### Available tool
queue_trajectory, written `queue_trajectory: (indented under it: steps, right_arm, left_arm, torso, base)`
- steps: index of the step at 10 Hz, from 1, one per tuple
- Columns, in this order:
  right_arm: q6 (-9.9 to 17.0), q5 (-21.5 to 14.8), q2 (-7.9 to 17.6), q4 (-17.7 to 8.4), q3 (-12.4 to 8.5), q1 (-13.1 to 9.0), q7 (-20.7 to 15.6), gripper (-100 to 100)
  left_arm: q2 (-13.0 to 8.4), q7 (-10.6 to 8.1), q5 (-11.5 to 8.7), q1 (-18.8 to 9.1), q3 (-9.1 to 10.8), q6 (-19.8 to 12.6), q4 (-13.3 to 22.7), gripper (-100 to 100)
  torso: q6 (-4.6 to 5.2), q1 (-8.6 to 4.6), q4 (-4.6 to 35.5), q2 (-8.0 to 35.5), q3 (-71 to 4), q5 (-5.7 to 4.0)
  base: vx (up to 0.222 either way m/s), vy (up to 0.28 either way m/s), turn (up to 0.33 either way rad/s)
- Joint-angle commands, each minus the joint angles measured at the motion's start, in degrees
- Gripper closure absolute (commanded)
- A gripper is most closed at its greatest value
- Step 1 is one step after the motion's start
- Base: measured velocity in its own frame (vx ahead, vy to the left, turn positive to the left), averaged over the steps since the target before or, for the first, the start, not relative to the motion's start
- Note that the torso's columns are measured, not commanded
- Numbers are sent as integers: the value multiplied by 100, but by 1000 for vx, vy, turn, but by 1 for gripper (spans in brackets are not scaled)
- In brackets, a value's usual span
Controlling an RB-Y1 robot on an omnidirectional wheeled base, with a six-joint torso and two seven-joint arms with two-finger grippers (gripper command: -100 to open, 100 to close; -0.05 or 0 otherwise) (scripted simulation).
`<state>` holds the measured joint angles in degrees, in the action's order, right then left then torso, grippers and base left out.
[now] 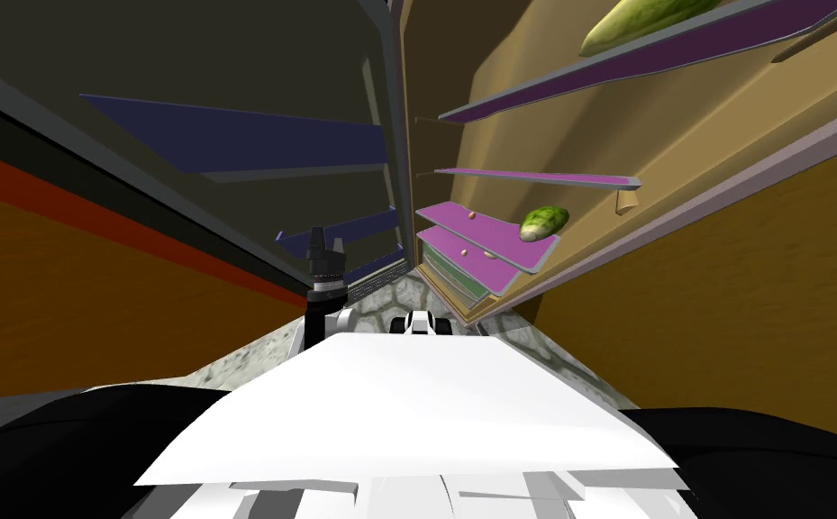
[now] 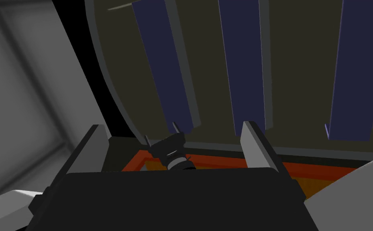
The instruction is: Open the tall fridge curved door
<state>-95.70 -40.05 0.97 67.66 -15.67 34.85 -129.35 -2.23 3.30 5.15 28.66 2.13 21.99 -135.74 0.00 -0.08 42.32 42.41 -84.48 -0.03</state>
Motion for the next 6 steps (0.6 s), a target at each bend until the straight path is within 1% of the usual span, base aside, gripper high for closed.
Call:
queue_trajectory:
  steps: [1, 2, 3, 6]
  right_arm:
    - [-407, -35, -355, 47, -38, 82, -88, -100]
    - [-310, -23, -277, 73, -33, 89, -56, -100]
    - [-257, 32, -253, 275, -54, 156, 81, -100]
    - [-147, 109, -202, 536, -83, 239, 267, -100]
  left_arm:
    - [0, 0, 0, 0, 0, 0, 0, 0]
    - [0, 0, 0, 0, 0, 0, 0, 0]
    - [0, 0, 0, -1, 0, 0, 0, 0]
    - [0, 0, 0, 0, 0, 0, 0, 0]
  torso:
    - [0, 3, -1, -5, -3, 1]
    - [0, 5, -2, -8, -6, 2]
    - [-1, 3, -2, -6, -5, 2]
    - [0, 16, -5, -18, -12, 5]
  base:
    - [37, 14, -18]
    - [14, 7, -3]
    - [18, 39, 8]
    - [32, 58, 2]
